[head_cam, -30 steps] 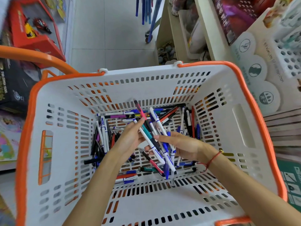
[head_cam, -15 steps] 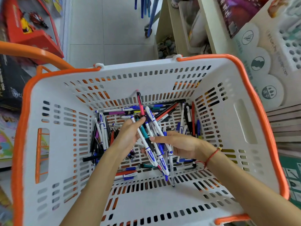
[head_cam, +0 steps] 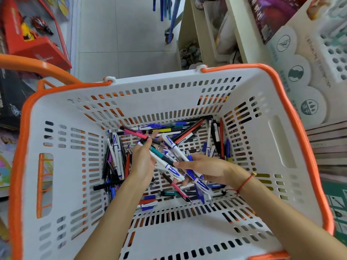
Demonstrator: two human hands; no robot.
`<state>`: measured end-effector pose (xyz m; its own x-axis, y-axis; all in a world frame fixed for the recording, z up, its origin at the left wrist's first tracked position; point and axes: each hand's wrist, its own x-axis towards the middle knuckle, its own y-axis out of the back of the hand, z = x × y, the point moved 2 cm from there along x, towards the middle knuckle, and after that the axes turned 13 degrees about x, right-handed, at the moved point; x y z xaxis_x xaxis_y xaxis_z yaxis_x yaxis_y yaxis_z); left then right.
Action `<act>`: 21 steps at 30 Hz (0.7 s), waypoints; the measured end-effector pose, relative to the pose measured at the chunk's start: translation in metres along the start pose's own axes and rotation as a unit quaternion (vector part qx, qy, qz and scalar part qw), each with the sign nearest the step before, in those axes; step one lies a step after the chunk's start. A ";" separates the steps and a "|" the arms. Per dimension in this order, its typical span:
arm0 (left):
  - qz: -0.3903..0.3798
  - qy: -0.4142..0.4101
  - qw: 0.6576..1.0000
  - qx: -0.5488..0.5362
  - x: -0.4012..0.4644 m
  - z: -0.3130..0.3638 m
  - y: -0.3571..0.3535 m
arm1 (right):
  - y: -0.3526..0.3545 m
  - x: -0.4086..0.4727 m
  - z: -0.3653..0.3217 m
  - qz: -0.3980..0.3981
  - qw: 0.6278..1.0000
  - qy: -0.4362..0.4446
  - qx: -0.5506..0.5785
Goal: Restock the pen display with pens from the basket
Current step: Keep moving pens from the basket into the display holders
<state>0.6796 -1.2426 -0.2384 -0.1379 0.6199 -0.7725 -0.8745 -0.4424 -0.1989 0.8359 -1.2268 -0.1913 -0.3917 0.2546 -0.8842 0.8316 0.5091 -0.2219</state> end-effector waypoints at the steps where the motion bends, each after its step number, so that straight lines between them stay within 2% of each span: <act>1: 0.006 -0.008 1.000 -0.017 -0.001 -0.001 0.000 | -0.001 0.003 0.002 0.033 0.999 0.007 -0.010; 3: 0.013 -0.020 0.999 -0.048 -0.001 -0.001 -0.001 | -0.005 0.007 0.003 0.066 0.997 0.027 0.017; 8: 0.031 -0.050 0.997 -0.053 0.000 0.004 0.000 | -0.017 0.010 0.003 0.052 0.991 0.058 0.108; 11: 0.049 -0.074 0.995 -0.056 -0.002 0.003 -0.002 | -0.022 0.013 0.006 0.122 0.974 0.085 0.173; 16: 0.045 -0.103 0.993 -0.039 -0.009 0.005 -0.014 | -0.026 0.026 0.009 0.285 0.930 0.137 0.186; 18: 0.033 -0.096 0.995 -0.001 -0.015 0.001 -0.023 | -0.027 0.029 0.007 0.311 0.918 0.164 0.185; 21: 0.017 -0.073 0.997 0.028 -0.019 -0.010 -0.034 | -0.032 0.030 0.001 0.303 0.903 0.202 0.228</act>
<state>0.7166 -1.2461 -0.2228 -0.2306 0.6944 -0.6816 -0.8922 -0.4305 -0.1368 0.7977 -1.2362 -0.2112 0.1552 0.6984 -0.6987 0.9808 -0.1932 0.0247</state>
